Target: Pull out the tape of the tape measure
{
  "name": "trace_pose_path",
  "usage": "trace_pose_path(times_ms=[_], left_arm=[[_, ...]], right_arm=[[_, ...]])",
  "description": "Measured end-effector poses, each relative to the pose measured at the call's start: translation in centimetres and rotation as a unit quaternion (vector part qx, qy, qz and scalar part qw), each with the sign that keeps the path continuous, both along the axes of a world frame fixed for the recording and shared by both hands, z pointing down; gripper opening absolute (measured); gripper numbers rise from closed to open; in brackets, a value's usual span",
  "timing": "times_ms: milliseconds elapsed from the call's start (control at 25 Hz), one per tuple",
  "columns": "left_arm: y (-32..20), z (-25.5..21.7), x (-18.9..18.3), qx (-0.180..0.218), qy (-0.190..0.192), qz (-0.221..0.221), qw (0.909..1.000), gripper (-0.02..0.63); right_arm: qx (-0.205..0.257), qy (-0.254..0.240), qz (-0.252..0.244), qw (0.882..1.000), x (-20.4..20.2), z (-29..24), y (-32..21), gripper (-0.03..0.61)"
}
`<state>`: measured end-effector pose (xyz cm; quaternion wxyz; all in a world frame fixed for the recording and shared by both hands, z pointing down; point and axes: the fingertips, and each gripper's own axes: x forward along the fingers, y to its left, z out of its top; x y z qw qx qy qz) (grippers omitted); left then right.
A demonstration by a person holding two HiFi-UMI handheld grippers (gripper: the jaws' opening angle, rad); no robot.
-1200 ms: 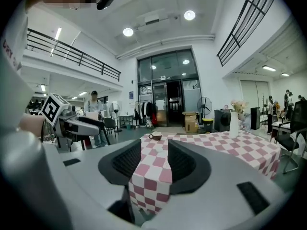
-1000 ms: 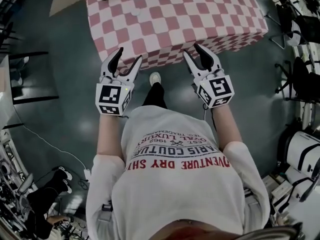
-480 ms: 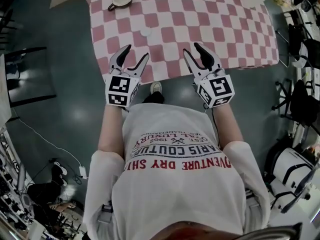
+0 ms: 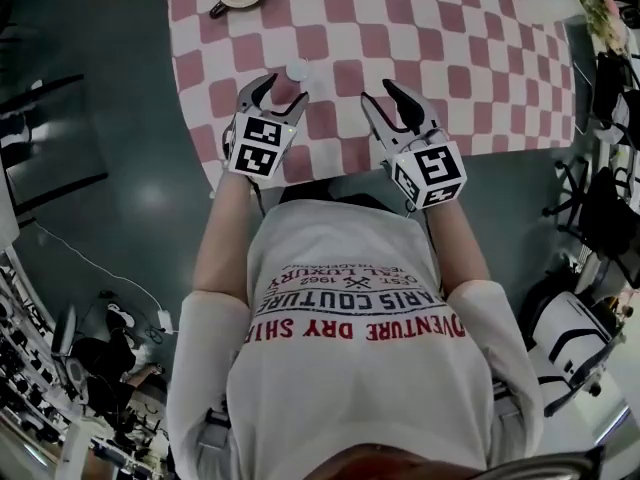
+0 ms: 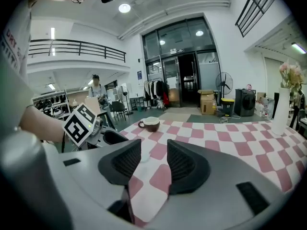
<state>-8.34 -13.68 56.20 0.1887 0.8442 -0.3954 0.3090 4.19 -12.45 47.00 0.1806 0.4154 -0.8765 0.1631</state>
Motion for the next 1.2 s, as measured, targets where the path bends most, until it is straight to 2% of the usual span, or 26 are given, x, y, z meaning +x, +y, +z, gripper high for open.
trace_pose_path(times_ms=[280,480,680,1040,1080,1200], left_arm=[[-2.3,4.4,0.8,-0.056,-0.063,0.04,0.9956,0.281],[-2.7,6.4,0.8,-0.088,-0.109,0.064,0.9881,0.281],[-3.2,6.8,1.4,-0.11,-0.113,0.071,0.9849,0.281],[-3.3,7.1,1.2,-0.178,-0.172,0.098,0.964,0.253],[-3.3,7.0,1.2,-0.181,-0.176,0.1,0.9625,0.233],[-3.3,7.1,1.2,-0.182,-0.178,0.103,0.9616,0.233]], right_arm=[[-0.025,0.005,-0.006,1.0,0.5,2.1,-2.0,0.17],[-0.037,0.001,-0.017,0.999,1.3,2.6,-3.4,0.17],[-0.041,0.003,-0.032,0.999,2.0,2.9,-5.5,0.17],[-0.058,0.004,-0.062,0.996,2.2,3.4,-8.0,0.17],[-0.06,0.004,-0.064,0.996,2.1,3.4,-8.2,0.17],[-0.063,0.006,-0.073,0.995,1.9,3.5,-8.5,0.17]])
